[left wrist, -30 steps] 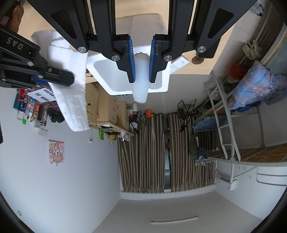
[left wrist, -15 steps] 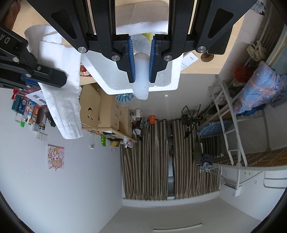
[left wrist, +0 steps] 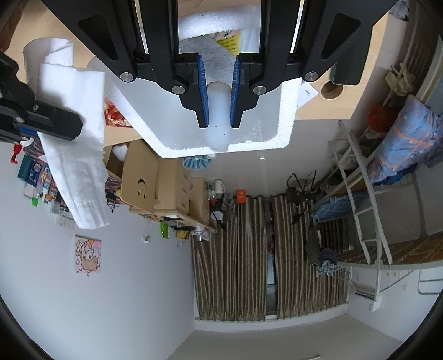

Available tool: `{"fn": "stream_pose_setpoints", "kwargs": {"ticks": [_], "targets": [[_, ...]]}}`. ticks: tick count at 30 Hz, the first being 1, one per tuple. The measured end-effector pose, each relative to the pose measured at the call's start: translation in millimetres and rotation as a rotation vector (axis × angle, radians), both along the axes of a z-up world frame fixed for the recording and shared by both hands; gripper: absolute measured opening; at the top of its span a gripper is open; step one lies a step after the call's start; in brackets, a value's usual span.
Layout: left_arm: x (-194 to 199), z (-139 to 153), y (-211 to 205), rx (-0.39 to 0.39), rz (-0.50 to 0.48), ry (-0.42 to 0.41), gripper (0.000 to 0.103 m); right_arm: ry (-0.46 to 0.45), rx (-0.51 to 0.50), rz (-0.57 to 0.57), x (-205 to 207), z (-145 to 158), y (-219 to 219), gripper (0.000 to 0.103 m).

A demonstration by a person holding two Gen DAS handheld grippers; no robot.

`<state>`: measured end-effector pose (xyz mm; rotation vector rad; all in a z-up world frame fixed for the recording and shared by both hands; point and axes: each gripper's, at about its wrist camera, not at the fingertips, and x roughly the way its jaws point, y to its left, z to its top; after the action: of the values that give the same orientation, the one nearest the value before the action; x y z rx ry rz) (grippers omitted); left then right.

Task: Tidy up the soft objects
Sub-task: 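Lower the left gripper into the foam box and release the foam strip, then lower the tissues into the foam box and open the right gripper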

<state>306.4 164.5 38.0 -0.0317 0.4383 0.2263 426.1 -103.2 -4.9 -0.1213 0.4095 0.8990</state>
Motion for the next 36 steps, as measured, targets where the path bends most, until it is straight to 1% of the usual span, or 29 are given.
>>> {"fn": "stream_pose_setpoints", "kwargs": {"ticks": [1,3,5,6,7,8,9,10,13,20,22,27,30,33,36], "targets": [[1,0,1,-0.002,-0.005,0.004,0.023,-0.001,0.001,-0.002,0,1,0,0.012],[1,0,3,-0.005,-0.007,-0.003,0.025,0.0,0.002,-0.006,1,0,-1,0.012],[2,0,4,0.0,-0.005,-0.01,0.036,0.001,0.004,-0.009,1,0,-3,0.012],[3,0,3,0.009,0.007,-0.005,0.054,0.002,0.005,-0.011,2,0,-3,0.012],[3,-1,3,0.013,0.014,-0.002,0.074,0.004,0.007,-0.013,2,1,-4,0.012],[2,0,5,0.007,0.024,-0.012,0.084,0.004,0.007,-0.013,3,0,-4,0.012],[0,0,5,0.004,0.037,-0.024,0.096,0.005,0.008,-0.014,3,0,-4,0.012],[-3,2,6,0.004,0.049,-0.043,0.1,0.004,0.008,-0.014,3,1,-4,0.012],[-10,5,4,0.023,0.071,-0.072,0.1,0.004,0.009,-0.014,2,1,-3,0.012],[-19,3,6,0.038,0.098,-0.056,0.1,0.003,0.003,-0.005,2,-1,-2,0.012],[-26,4,8,0.038,0.113,-0.068,0.1,0.006,0.001,-0.003,3,-2,0,0.012],[-45,6,19,0.042,0.162,-0.094,0.101,0.011,-0.006,0.009,5,0,4,0.012],[-56,7,29,0.054,0.212,-0.111,0.101,0.016,-0.006,0.019,7,1,8,0.012],[-65,7,36,0.043,0.235,-0.118,0.101,0.017,-0.011,0.032,8,0,15,0.012],[-71,8,44,0.05,0.26,-0.126,0.101,0.018,-0.024,0.047,8,0,26,0.012]]}}
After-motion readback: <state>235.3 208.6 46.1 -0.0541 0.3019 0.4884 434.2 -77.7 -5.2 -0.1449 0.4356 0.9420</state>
